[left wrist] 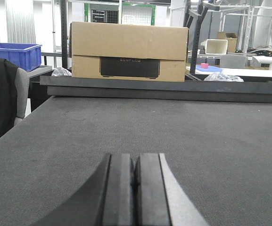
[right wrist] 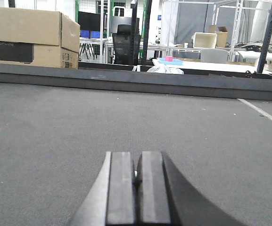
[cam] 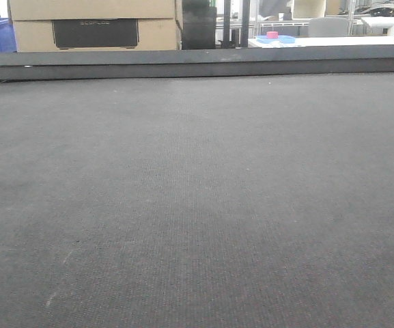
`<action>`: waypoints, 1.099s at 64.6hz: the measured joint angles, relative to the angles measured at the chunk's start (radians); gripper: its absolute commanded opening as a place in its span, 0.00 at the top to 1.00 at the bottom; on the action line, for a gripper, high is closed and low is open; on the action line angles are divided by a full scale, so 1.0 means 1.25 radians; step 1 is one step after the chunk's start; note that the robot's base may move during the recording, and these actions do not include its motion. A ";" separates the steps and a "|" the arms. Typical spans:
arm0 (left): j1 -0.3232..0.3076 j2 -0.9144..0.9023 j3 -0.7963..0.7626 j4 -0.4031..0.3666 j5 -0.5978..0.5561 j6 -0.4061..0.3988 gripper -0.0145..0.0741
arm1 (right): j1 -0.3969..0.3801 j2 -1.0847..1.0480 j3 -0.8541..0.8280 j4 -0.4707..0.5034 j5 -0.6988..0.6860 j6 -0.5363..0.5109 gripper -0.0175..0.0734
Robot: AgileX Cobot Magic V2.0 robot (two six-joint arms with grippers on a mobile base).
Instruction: Place valve from conveyor to right shelf box
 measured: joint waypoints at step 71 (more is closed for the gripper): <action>0.000 0.000 0.000 0.000 -0.004 0.000 0.96 | 0.000 -0.001 0.000 0.000 -0.028 0.000 0.99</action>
